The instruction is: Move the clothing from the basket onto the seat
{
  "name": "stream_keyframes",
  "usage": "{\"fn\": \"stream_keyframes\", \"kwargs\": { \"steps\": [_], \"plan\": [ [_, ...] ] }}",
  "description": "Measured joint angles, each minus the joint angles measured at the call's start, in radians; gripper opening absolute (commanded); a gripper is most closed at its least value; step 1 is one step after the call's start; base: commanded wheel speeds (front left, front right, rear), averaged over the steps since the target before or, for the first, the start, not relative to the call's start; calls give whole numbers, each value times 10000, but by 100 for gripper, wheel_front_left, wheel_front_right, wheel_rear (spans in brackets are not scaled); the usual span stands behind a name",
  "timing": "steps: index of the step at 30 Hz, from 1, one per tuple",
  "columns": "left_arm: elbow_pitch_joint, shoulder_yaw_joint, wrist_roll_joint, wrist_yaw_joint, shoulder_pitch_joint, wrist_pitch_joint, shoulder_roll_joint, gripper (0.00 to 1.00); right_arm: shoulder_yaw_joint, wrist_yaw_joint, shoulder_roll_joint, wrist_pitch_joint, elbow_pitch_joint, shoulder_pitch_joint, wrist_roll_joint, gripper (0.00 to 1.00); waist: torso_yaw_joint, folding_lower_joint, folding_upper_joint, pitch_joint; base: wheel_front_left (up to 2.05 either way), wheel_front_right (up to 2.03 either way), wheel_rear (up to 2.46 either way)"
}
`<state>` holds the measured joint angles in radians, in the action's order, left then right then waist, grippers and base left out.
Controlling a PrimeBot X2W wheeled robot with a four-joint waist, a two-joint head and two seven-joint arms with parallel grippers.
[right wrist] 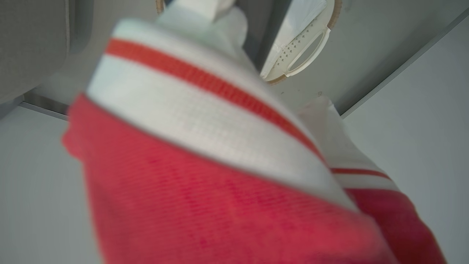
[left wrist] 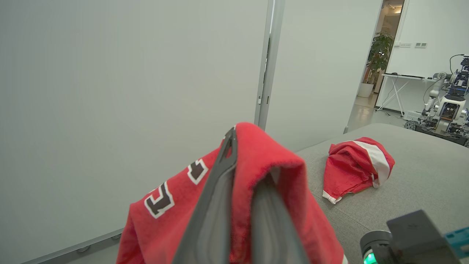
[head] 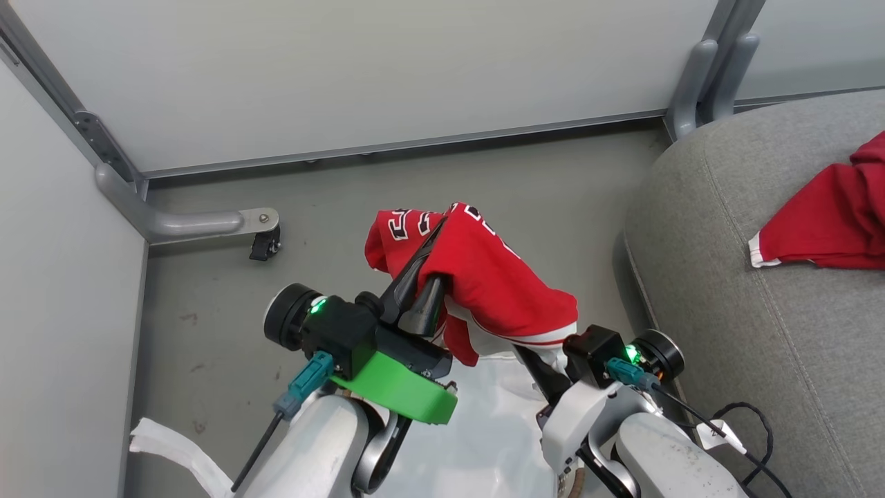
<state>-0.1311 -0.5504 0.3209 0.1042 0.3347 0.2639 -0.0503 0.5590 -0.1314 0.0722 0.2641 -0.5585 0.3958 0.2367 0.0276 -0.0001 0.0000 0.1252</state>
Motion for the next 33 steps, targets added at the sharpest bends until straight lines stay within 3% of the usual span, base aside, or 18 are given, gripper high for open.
{"fn": "stream_keyframes", "kwargs": {
  "steps": [14, 15, 16, 24, 33],
  "plan": [
    [13, 65, 13, 0, 0, -2, 0, 0, -290, 0, -29, 0, 288, -156, -88, 0, -197, 0, 0, 55, 0, 0, 0],
    [81, 117, 10, -2, 1, 0, 0, 46, -351, 0, -29, 0, 357, -161, -100, 0, -227, 1, 0, 63, 0, 0, 0],
    [75, 127, -6, -4, 1, 2, 2, 100, -410, 0, -31, 0, 430, -166, -119, 0, -254, 0, 0, 68, 0, 0, 0],
    [-59, 313, -207, -17, -65, 0, 0, 100, -951, 0, -104, 2, 1609, -554, -428, 0, -813, 0, 0, 60, 0, 0, 0],
    [-443, 573, -512, 73, -369, 0, 4, 100, -1379, 0, -180, 0, 2495, -919, -474, 0, -2125, 1, 0, 75, 0, 0, 0]
  ]
}}
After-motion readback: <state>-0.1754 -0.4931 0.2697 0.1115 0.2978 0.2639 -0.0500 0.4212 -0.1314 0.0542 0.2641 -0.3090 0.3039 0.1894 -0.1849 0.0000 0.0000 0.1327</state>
